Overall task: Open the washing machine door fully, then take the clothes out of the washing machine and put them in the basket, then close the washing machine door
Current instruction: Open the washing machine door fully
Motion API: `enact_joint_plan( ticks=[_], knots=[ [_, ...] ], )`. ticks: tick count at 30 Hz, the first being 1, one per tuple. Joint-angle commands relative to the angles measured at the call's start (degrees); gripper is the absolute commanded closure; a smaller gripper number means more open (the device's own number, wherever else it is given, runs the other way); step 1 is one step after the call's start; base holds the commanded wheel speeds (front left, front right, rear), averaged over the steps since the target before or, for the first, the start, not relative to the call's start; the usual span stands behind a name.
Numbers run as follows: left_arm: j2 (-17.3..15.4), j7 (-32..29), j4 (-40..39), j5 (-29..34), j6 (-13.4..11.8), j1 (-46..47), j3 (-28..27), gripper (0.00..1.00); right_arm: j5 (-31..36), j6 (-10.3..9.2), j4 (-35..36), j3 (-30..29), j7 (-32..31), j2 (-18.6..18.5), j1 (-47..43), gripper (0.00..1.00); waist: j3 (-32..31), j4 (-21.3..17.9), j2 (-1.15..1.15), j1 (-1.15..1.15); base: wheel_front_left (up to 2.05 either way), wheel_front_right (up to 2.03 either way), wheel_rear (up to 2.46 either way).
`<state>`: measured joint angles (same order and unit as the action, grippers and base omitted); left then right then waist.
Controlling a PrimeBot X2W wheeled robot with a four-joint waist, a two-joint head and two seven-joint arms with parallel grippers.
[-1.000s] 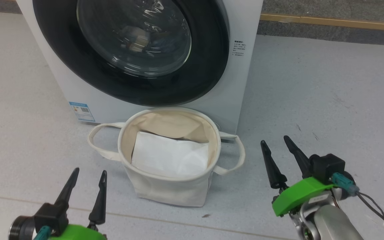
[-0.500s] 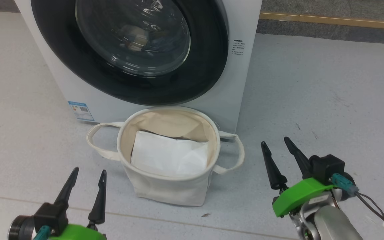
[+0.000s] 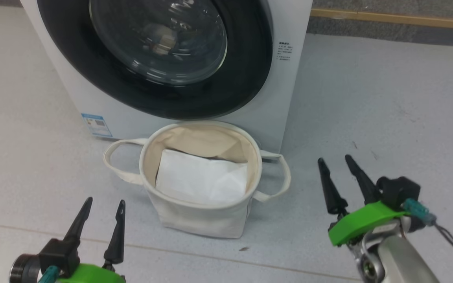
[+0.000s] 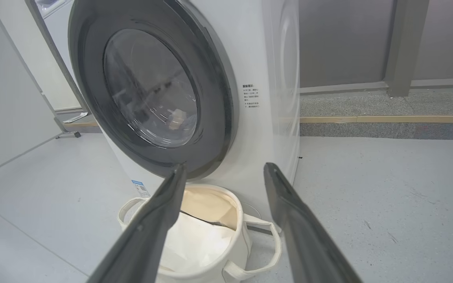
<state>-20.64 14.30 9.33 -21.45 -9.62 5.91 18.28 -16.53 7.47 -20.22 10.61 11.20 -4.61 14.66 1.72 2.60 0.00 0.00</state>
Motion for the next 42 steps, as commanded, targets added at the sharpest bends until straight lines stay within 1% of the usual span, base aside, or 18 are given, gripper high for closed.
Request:
enact_joint_plan(
  ticks=[1,5,7,8,9,10,11,12,15,17,21,24,31,33,39,42],
  knots=[
    [-1.3,0.7,-1.8,-0.3,-0.2,3.2,-2.6,0.00,-0.7,0.02,1.6,0.8,0.6,-0.3,3.5,0.00,0.5,0.3,0.00,0.00,0.00,0.00,0.00],
    [-0.7,0.7,-2.1,-0.4,-0.1,3.6,-2.7,0.00,-4.0,0.02,0.5,0.6,1.1,-1.0,6.2,0.00,2.3,0.9,0.00,0.00,0.00,0.00,0.00],
    [-0.4,0.7,-2.5,-0.4,-0.1,3.9,-2.8,0.00,-7.5,0.02,0.2,0.5,1.3,-0.8,7.7,0.00,3.2,1.2,0.00,0.00,0.00,0.00,0.00],
    [-0.3,0.7,-2.6,-0.3,0.0,4.0,-2.8,0.00,-9.5,0.02,0.1,0.4,1.5,-0.8,8.4,0.12,3.6,1.3,0.00,0.00,0.00,0.00,0.00],
    [-0.1,0.7,-2.8,-0.3,0.1,4.1,-2.9,0.00,-11.6,0.02,-0.1,0.3,1.5,-0.9,9.2,0.81,4.1,1.5,0.00,0.00,0.00,0.00,0.00],
    [0.0,0.7,-2.9,-0.2,0.1,4.3,-2.9,0.00,-13.9,0.02,-0.4,0.2,1.6,-1.0,10.0,0.91,4.5,1.7,0.00,0.00,0.00,0.00,0.00],
    [0.2,0.7,-3.1,-0.1,0.2,4.5,-2.9,0.00,-16.1,0.02,-0.8,-0.1,1.5,-1.2,10.7,0.98,5.0,1.9,0.00,0.00,0.00,0.00,0.00],
    [0.3,0.7,-3.3,0.0,0.3,4.8,-2.9,0.00,-18.2,0.02,-1.2,-0.3,1.5,-1.5,11.5,1.00,5.3,2.2,0.00,0.00,0.00,0.00,0.00],
    [0.9,0.7,-3.6,0.2,0.5,5.2,-3.2,0.00,-22.7,0.02,-3.1,-0.9,1.6,-2.9,13.6,1.00,5.9,3.3,0.00,0.00,0.00,0.00,0.00],
    [1.3,0.7,-3.8,0.4,0.7,5.4,-3.3,0.00,-28.7,0.02,-4.1,-2.8,1.2,-2.6,15.2,1.00,6.6,4.0,0.00,0.00,0.00,0.00,0.00],
    [2.0,0.7,-3.7,0.7,1.4,6.0,-3.1,0.00,-37.6,0.02,-6.1,-4.3,-1.5,-3.5,19.3,1.00,8.1,5.5,0.00,0.00,0.00,0.00,0.00],
    [2.1,0.7,-3.5,1.2,1.8,6.2,-3.0,0.00,-42.3,0.02,-7.7,-4.3,-3.6,-4.7,22.5,1.00,9.2,6.5,0.00,0.00,0.00,0.00,0.00],
    [2.7,0.7,-3.8,2.0,2.6,7.2,-3.1,0.00,-49.7,0.02,-11.4,-4.2,-6.0,-7.9,29.5,1.00,11.2,9.1,0.00,0.00,0.00,0.00,0.00],
    [2.7,0.7,-3.9,2.3,3.0,7.4,-2.8,0.00,-51.8,0.02,-12.4,-3.9,-7.5,-8.5,31.6,1.00,12.0,9.7,0.00,0.00,0.00,0.00,0.00],
    [2.3,0.7,-5.2,3.3,3.5,8.0,-2.8,0.00,-55.8,0.02,-14.9,-3.5,-10.3,-10.7,36.6,1.00,14.8,11.0,0.00,0.00,0.00,0.00,0.00],
    [2.4,0.7,-6.4,3.7,3.5,8.3,-3.1,0.00,-58.5,0.02,-16.6,-4.3,-11.2,-11.6,39.4,1.00,16.4,11.8,0.00,0.00,0.00,0.00,0.00]
  ],
)
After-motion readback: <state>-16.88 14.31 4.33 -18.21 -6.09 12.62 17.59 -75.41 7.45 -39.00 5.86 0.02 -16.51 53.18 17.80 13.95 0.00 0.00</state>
